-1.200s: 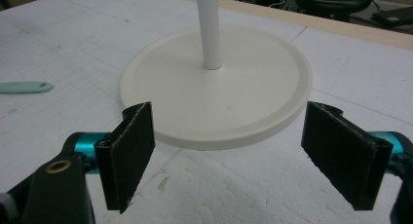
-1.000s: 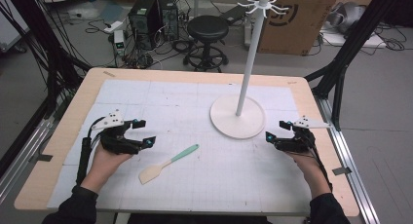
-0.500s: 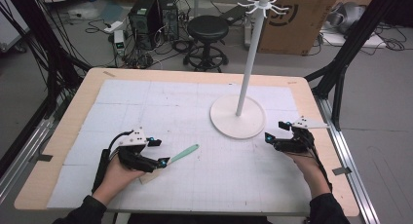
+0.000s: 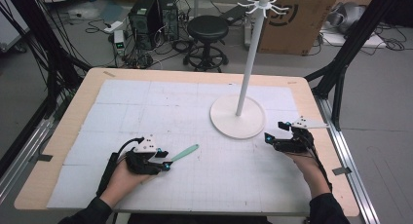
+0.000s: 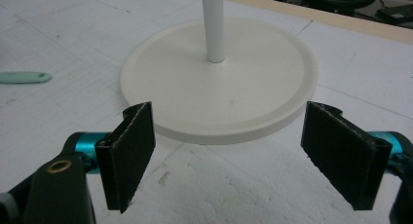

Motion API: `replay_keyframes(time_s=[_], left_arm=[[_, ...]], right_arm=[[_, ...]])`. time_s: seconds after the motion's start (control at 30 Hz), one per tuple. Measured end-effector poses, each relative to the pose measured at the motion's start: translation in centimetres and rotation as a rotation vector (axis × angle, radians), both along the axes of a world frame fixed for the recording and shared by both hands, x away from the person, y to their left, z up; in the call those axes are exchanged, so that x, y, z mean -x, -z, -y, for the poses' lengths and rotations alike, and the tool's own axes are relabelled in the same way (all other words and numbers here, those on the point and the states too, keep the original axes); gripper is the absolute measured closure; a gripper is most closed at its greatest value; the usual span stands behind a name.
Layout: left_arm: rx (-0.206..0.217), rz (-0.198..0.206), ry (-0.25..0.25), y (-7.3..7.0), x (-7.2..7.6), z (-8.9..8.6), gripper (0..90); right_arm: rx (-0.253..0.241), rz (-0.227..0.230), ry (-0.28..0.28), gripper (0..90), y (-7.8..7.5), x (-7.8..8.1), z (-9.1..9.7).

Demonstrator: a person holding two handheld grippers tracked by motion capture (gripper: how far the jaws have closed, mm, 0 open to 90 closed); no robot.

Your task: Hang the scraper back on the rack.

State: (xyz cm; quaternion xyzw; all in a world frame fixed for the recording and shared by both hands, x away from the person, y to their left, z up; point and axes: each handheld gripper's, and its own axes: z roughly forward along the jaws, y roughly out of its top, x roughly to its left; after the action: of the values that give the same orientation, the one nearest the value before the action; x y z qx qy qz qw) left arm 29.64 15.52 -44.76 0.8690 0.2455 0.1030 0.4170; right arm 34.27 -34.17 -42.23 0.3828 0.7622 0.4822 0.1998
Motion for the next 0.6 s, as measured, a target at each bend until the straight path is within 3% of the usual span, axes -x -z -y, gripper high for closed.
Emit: replay_keyframes(time_s=[0.23, 0.4, 0.6], left_arm=[[-0.008, 0.011, -0.038, 0.0, 0.43, 0.32, 67.0], [-0.017, 0.015, -0.04, -0.04, 0.82, 0.76, 79.4], [0.001, -0.02, -0.048, -0.08, 0.54, 0.61, 80.3]], right_arm=[[0.004, -0.003, -0.004, 19.3, 0.07, -0.02, -0.1], [0.01, -0.004, -0.008, 19.3, 0.13, -0.04, -0.22], [0.018, -0.008, -0.016, 19.4, 0.22, -0.08, -0.36]])
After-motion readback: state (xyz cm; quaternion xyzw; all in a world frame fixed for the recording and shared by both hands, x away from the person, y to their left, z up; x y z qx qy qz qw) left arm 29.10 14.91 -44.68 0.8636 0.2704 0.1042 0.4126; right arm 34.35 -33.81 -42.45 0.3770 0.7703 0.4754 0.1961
